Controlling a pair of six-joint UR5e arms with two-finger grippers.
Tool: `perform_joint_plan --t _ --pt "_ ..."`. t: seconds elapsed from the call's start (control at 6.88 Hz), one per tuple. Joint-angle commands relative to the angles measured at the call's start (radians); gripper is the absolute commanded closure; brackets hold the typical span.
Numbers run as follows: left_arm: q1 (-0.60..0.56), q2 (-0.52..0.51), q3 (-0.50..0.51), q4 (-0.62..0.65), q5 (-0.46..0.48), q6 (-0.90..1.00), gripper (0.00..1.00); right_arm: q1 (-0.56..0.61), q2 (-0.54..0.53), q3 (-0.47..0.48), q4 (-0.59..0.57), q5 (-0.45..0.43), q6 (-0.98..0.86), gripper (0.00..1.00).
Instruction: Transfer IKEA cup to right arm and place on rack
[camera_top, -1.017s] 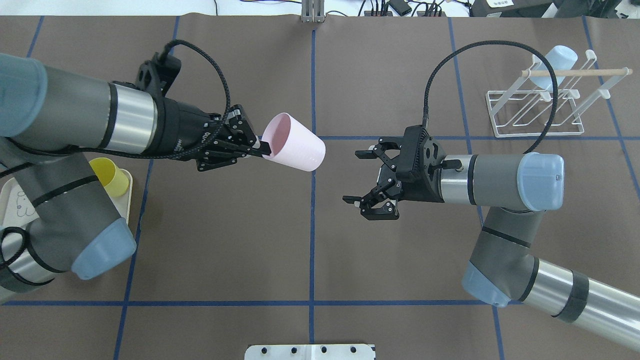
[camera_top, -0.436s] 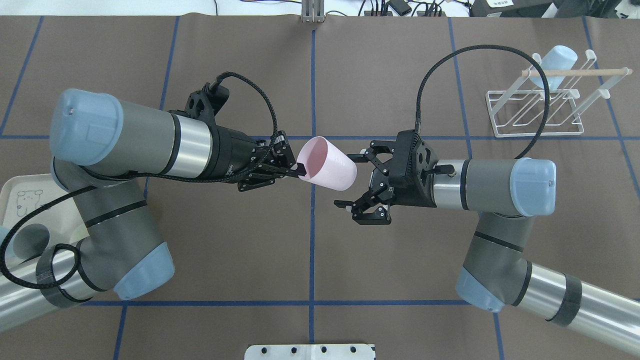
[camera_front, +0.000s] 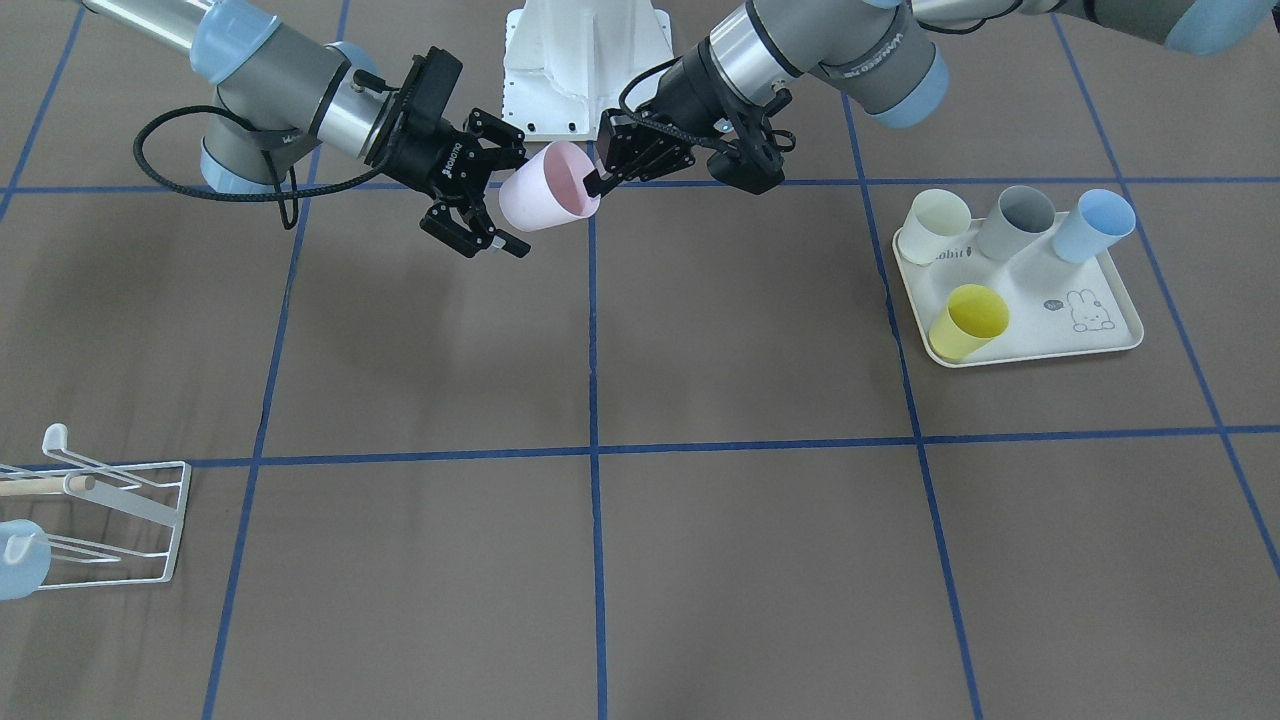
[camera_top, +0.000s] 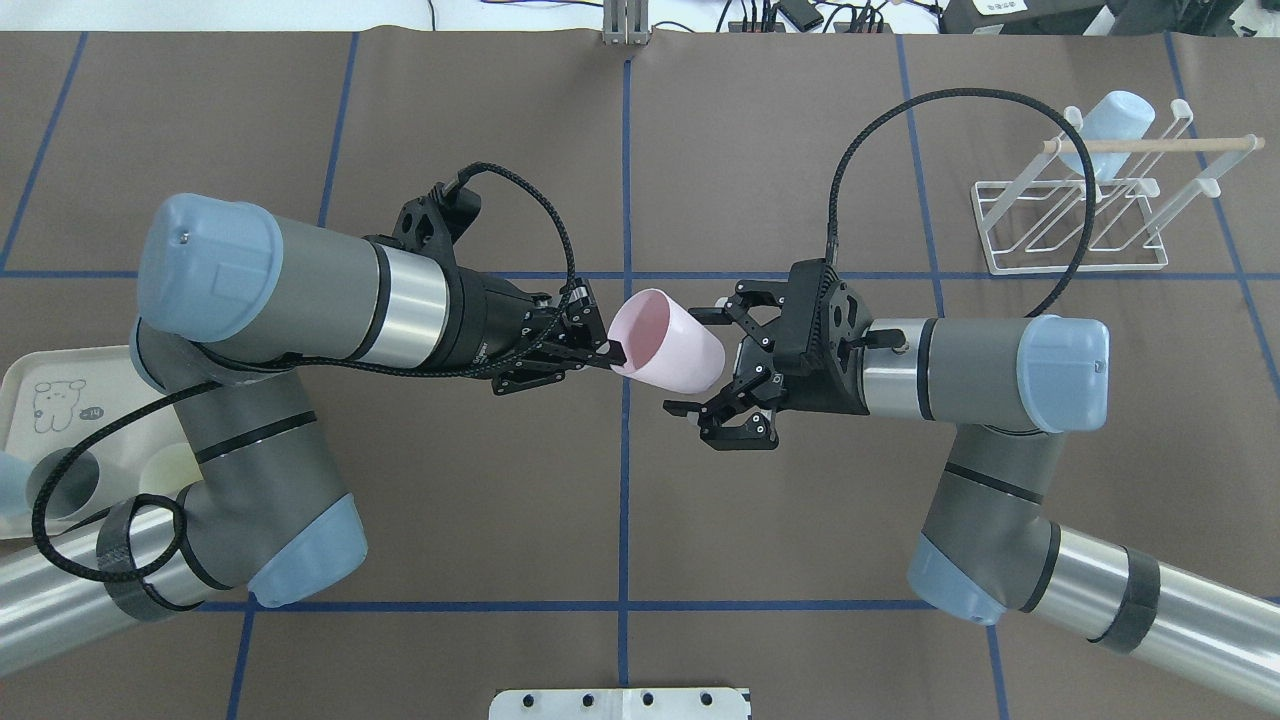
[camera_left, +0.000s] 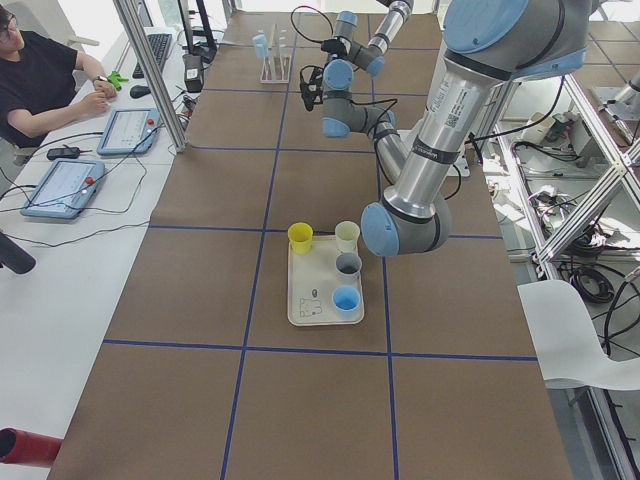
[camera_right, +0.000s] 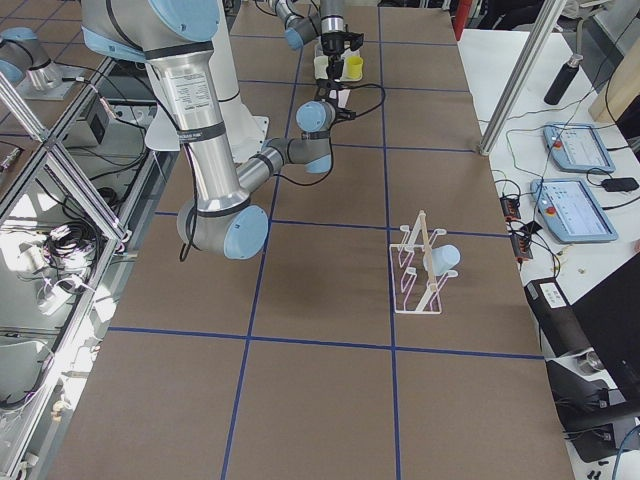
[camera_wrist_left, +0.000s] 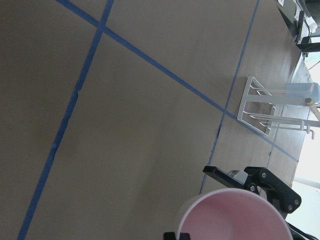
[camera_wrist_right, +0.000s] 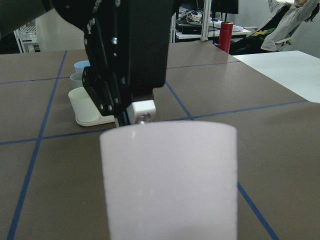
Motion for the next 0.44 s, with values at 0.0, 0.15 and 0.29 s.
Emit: perform_joint_plan --t 0.0,0.15,0.29 --pt "0.004 0.000 0.015 -0.032 -0.003 0.006 1.00 0.001 0.001 0.002 0.007 0.000 0.000 0.04" --pt "0.003 0.011 0.045 -0.155 -0.009 0.005 1.00 0.001 0.001 -0.001 0.028 0.000 0.000 0.04" --pt "0.002 0.015 0.079 -0.238 -0.010 0.000 1.00 0.001 -0.001 -0.003 0.033 0.000 0.000 0.04"
